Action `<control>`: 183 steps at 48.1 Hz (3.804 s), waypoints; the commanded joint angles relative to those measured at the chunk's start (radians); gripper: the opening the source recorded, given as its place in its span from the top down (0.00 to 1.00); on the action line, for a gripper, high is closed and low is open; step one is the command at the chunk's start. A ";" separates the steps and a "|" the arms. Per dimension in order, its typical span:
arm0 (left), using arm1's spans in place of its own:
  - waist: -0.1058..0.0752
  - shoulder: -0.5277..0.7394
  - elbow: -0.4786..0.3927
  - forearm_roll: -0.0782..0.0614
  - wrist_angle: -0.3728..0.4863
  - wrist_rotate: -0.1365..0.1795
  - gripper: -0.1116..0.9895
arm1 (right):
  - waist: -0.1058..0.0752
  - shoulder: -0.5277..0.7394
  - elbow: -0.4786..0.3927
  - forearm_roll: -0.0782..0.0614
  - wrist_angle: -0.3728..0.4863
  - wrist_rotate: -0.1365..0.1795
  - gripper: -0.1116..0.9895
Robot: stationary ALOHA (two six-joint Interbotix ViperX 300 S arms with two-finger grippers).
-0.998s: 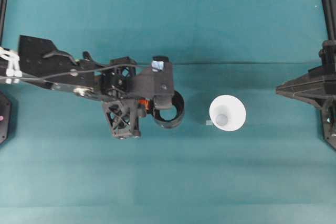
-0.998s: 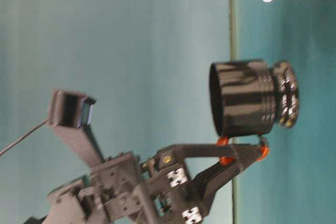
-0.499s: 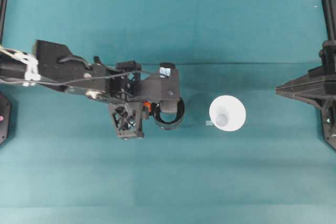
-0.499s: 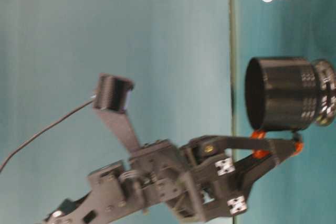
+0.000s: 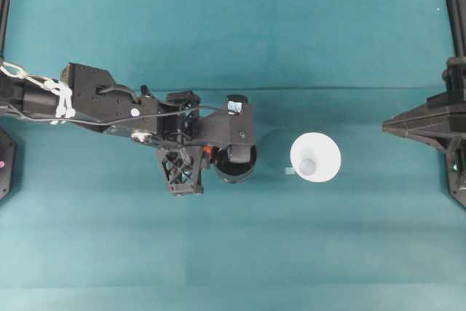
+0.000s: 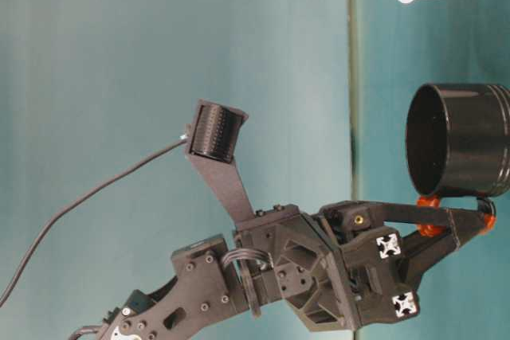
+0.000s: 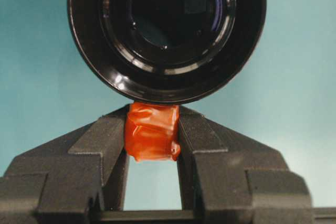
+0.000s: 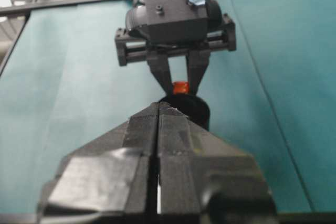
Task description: Put the paper cup into the moved red handle cup holder.
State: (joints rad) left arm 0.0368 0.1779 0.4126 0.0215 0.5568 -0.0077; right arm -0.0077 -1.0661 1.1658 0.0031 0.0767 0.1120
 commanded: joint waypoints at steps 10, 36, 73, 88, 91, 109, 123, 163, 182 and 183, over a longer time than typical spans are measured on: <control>-0.002 -0.005 -0.005 0.002 -0.051 0.005 0.64 | -0.002 0.008 -0.025 0.002 -0.002 0.009 1.00; 0.000 -0.003 0.003 0.000 -0.035 0.040 0.64 | -0.002 0.009 -0.026 0.002 -0.005 0.009 1.00; -0.008 -0.006 0.011 0.000 -0.032 0.044 0.11 | -0.002 0.008 -0.025 0.002 -0.002 0.009 1.00; -0.008 -0.015 0.011 0.002 -0.048 0.043 0.04 | -0.002 0.002 -0.026 0.002 0.023 0.017 1.00; -0.009 -0.035 0.017 0.002 -0.034 0.043 0.04 | -0.002 -0.003 -0.028 0.002 0.026 0.017 1.00; -0.032 -0.313 0.138 0.002 0.020 0.041 0.04 | -0.020 0.008 -0.078 0.002 0.147 0.031 1.00; -0.044 -0.472 0.272 0.000 0.020 0.021 0.04 | -0.044 0.104 -0.167 0.002 0.261 0.040 1.00; -0.046 -0.526 0.307 0.000 0.044 0.025 0.04 | -0.084 0.517 -0.374 0.002 0.511 0.238 0.14; -0.046 -0.543 0.324 0.000 0.044 0.018 0.05 | -0.144 0.710 -0.477 -0.005 0.707 0.227 0.14; -0.046 -0.545 0.324 0.000 0.044 0.018 0.05 | -0.144 0.719 -0.477 -0.005 0.707 0.227 0.14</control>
State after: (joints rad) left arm -0.0061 -0.3528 0.7455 0.0199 0.6044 0.0123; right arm -0.1473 -0.4326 0.7164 0.0015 0.7808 0.3405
